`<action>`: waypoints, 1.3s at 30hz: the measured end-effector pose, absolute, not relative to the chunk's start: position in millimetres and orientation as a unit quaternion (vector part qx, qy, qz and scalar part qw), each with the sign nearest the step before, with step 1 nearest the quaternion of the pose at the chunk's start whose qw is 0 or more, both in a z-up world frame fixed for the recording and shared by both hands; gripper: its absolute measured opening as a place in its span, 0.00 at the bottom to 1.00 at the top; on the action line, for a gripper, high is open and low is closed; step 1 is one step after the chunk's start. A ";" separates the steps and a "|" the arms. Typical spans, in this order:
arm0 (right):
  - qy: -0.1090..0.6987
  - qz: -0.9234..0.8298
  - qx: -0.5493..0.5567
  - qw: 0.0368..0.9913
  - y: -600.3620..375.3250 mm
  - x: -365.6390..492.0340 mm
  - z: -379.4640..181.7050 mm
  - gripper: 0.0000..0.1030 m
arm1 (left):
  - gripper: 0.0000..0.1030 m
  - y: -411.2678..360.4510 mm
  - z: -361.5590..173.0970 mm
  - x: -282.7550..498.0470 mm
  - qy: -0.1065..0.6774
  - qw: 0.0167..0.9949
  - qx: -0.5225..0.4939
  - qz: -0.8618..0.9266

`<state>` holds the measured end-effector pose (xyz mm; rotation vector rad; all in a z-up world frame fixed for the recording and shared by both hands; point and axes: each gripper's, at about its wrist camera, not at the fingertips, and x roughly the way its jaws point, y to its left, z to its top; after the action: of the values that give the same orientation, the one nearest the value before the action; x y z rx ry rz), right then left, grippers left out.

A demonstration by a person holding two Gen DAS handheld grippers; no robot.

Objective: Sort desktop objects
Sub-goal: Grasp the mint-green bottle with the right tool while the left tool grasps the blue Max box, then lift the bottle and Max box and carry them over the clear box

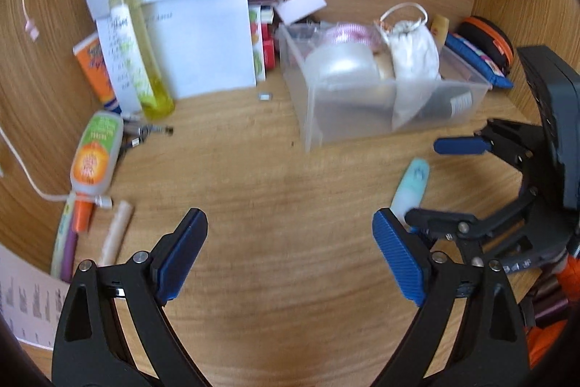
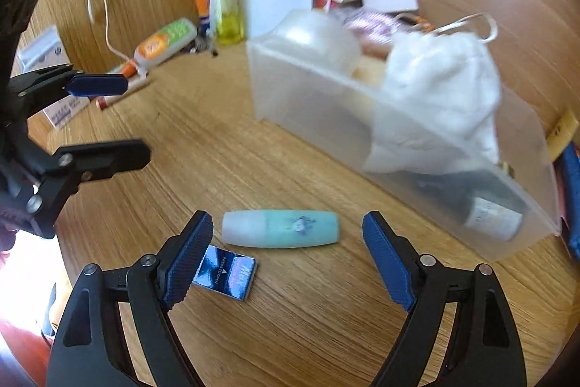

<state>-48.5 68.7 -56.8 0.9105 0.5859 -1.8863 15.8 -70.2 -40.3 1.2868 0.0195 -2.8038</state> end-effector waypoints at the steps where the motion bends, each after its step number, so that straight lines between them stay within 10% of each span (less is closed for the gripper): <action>1: 0.243 -0.767 0.371 0.464 65.7 -48.8 -58.6 0.80 | 0.91 -70.6 -42.9 17.8 0.008 0.027 0.420 -0.907; 28: 0.202 -0.788 0.371 0.448 89.9 -68.0 -45.4 0.69 | 0.90 1.5 -76.1 18.6 -0.036 -0.096 0.459 -0.883; 39: 0.162 -0.815 0.358 0.426 130.9 -81.7 -27.4 0.69 | 0.28 1.2 -75.9 2.1 -0.032 -0.067 0.442 -0.894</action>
<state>-81.7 130.9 -27.4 0.8951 0.4041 -2.0361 2.1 1.2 -75.9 1.4520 -0.1052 -2.9351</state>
